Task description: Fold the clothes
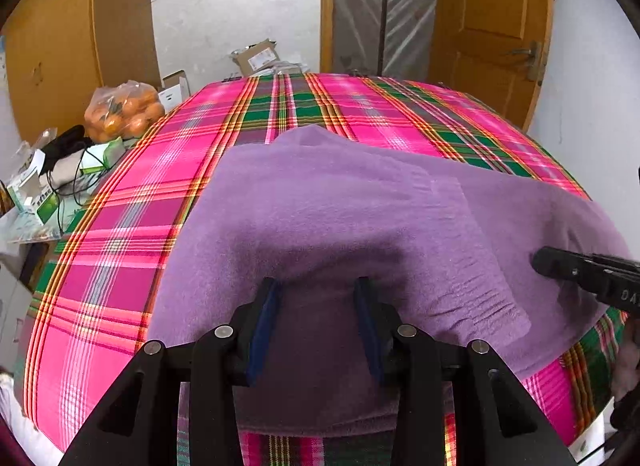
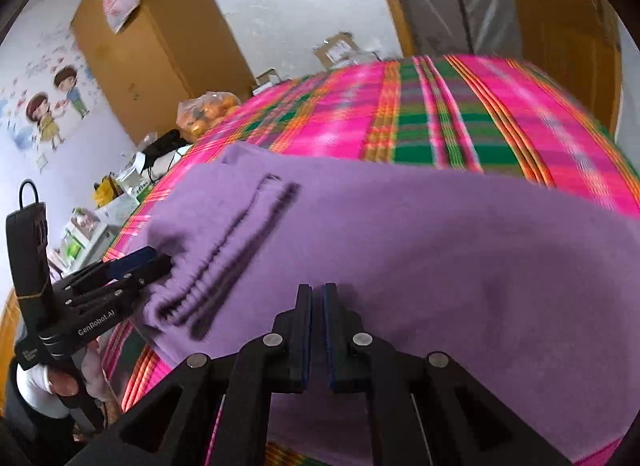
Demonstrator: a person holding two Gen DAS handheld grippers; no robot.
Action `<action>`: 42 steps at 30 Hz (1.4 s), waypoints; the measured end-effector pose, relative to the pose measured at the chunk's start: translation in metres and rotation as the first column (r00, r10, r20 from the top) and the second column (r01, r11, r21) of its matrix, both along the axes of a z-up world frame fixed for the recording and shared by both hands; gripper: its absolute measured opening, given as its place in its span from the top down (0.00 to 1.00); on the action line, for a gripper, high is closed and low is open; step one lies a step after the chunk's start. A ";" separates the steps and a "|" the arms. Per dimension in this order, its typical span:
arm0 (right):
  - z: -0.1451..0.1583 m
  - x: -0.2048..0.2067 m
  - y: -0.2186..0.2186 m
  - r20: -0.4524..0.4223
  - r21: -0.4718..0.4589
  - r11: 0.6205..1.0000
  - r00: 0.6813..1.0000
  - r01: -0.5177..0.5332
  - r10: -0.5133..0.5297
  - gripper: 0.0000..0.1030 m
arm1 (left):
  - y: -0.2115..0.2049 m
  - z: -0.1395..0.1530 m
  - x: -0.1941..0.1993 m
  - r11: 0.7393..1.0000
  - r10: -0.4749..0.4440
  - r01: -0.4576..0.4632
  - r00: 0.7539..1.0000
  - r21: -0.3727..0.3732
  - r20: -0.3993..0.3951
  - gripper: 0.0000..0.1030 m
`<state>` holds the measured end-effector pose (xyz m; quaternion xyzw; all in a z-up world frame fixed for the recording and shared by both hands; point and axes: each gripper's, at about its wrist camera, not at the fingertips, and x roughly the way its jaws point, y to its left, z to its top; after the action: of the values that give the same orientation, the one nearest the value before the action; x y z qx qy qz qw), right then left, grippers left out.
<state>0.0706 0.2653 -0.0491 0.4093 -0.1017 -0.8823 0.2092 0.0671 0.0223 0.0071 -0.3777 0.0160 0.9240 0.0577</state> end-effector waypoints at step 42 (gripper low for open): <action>0.007 0.028 0.036 -0.053 0.205 0.967 0.988 0.152 -0.144 0.94 | 0.030 -0.001 0.002 0.997 -0.078 0.079 0.997 0.026 -0.017 0.60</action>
<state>0.0984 0.3016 -0.0426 0.4034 -0.0348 -0.9088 0.1007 0.0687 0.0519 0.0061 -0.3686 0.0191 0.9241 0.0989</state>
